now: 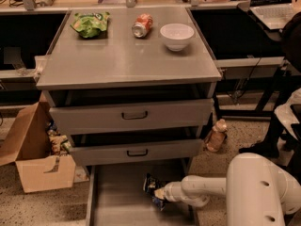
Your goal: Place blue chip bag into bottom drawer
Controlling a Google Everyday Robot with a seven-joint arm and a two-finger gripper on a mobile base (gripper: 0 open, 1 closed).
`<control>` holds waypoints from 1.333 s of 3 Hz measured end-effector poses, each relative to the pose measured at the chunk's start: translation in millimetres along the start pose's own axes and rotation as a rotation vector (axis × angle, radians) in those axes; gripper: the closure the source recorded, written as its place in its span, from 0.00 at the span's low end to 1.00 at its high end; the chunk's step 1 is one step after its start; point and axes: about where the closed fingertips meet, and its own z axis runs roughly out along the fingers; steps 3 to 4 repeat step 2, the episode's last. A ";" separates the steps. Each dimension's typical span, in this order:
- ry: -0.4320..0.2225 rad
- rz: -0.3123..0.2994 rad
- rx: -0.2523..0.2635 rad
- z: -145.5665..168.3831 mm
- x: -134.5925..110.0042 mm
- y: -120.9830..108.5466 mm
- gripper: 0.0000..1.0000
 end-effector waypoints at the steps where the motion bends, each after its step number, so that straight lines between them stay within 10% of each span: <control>1: 0.000 0.000 0.000 0.0 0.0 0.0 0.22; 2: 0.000 0.000 0.000 0.0 0.0 0.0 0.01; 4: 0.000 0.000 0.000 0.0 0.0 0.0 0.01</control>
Offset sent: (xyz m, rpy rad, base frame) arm 0.0000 0.0000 0.0000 0.0000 0.0000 0.0000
